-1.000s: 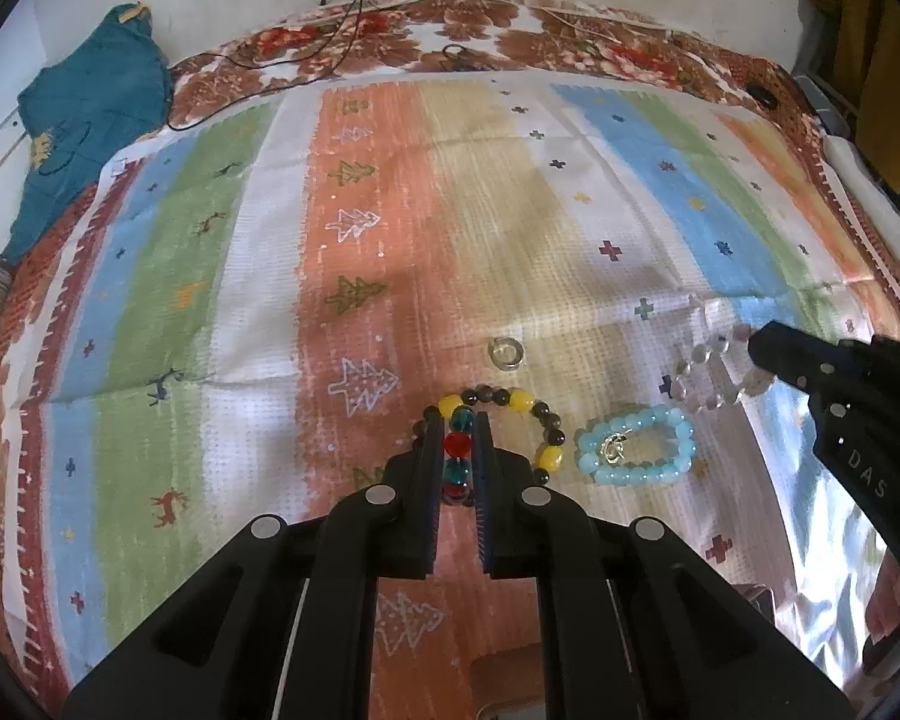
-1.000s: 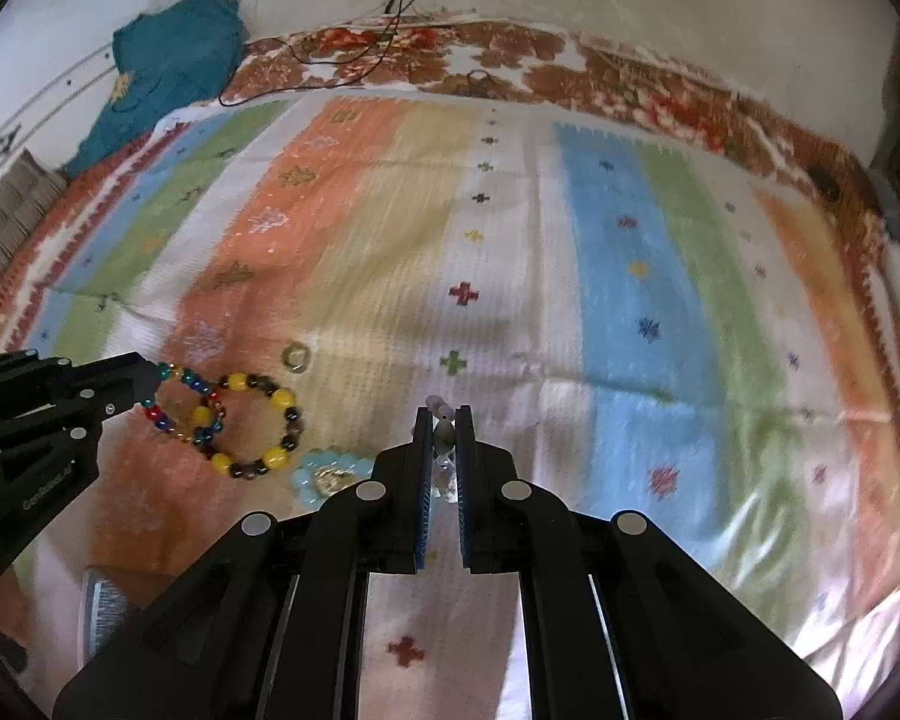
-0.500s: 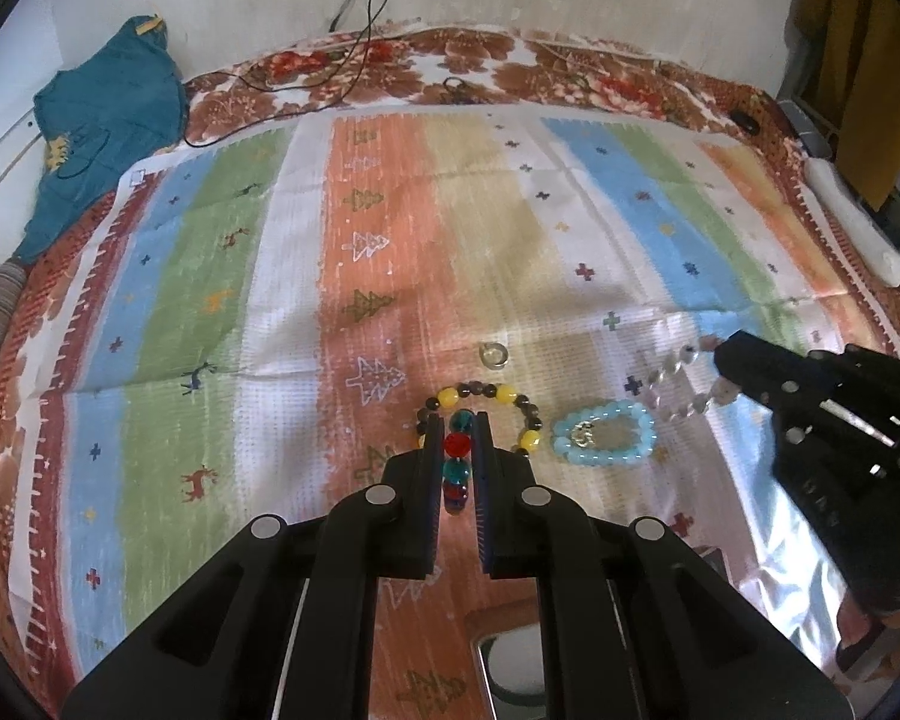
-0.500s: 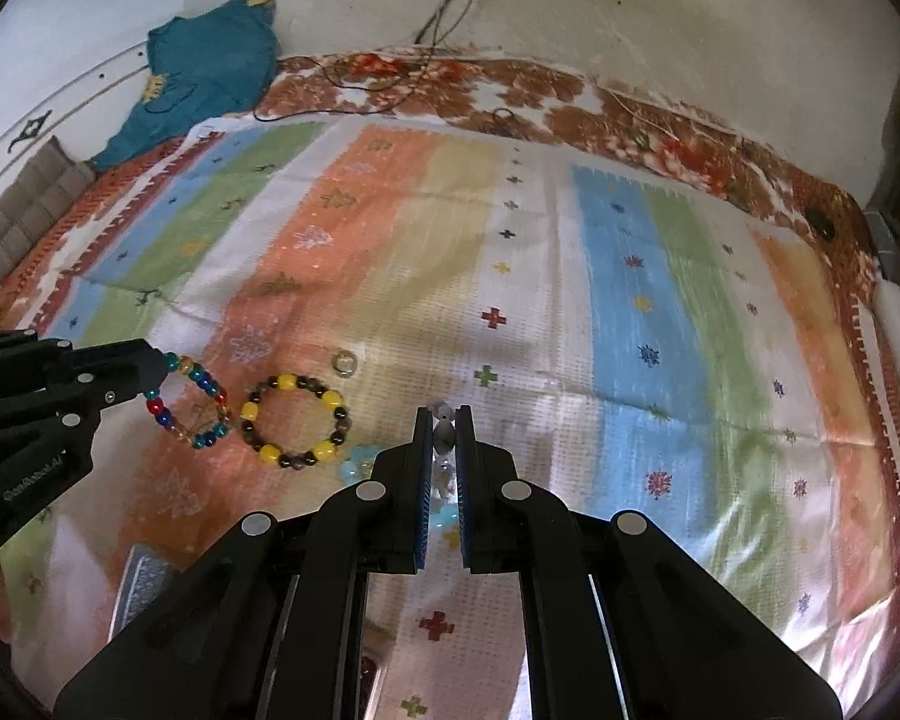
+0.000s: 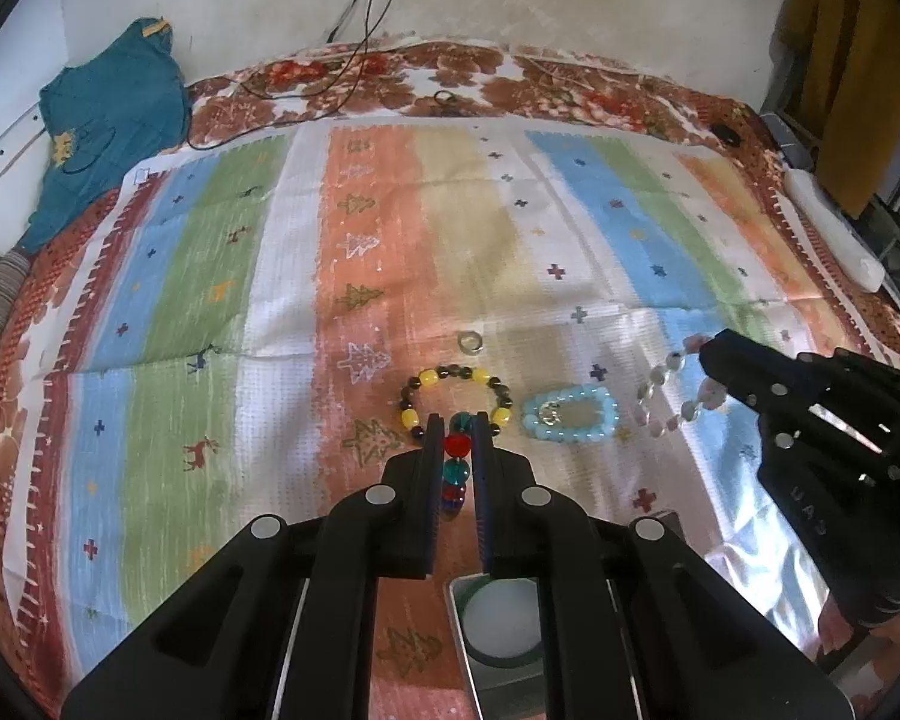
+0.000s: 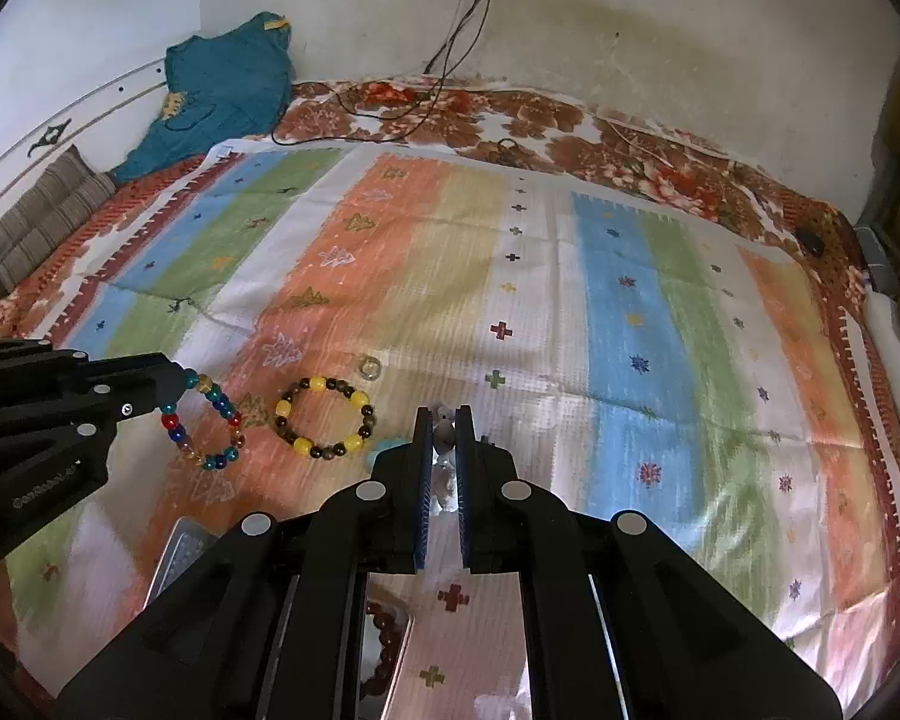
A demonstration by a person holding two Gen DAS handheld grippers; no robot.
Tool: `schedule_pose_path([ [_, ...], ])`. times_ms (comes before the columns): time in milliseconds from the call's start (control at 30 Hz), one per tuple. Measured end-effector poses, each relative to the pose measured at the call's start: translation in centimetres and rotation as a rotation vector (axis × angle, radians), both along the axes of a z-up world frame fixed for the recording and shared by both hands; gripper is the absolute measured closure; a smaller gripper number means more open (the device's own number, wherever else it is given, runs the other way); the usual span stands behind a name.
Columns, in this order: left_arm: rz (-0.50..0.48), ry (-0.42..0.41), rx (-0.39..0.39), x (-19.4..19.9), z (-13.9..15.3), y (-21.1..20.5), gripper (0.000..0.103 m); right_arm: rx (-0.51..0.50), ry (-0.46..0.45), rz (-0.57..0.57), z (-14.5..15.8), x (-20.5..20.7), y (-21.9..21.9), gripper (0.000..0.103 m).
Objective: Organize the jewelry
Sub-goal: 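Carry both held bracelets toward the silver tin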
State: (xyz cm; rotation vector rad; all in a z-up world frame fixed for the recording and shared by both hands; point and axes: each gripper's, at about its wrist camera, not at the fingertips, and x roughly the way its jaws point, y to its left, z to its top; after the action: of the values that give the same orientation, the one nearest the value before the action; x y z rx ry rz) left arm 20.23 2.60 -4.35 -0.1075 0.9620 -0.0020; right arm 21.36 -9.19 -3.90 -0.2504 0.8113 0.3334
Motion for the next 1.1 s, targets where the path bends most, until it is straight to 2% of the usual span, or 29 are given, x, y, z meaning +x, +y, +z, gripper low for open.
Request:
schedule_pose_path([
  [200,-0.023,-0.031,0.004,-1.4,1.2,-1.1,0.094,0.020,-0.009,0.014,0.8,-1.6,-0.3,0.095],
  [600,-0.038,-0.035,-0.016,-4.3,1.9,-1.4,0.094,0.013,-0.065,0.079,2.3,-5.9,0.3,0.095],
  [800,-0.061,-0.045,-0.022,-6.0,2.3,-2.4,0.094,0.024,-0.051,0.081,2.2,-7.1,-0.2,0.095],
  [900,-0.079,-0.053,-0.065,-7.0,2.8,-2.8,0.094,0.029,-0.043,0.083,2.1,-7.6,-0.3,0.095],
  [1100,-0.089,-0.062,-0.053,-8.4,3.0,-3.3,0.094,0.054,-0.015,0.113,2.0,-8.5,-0.9,0.095],
])
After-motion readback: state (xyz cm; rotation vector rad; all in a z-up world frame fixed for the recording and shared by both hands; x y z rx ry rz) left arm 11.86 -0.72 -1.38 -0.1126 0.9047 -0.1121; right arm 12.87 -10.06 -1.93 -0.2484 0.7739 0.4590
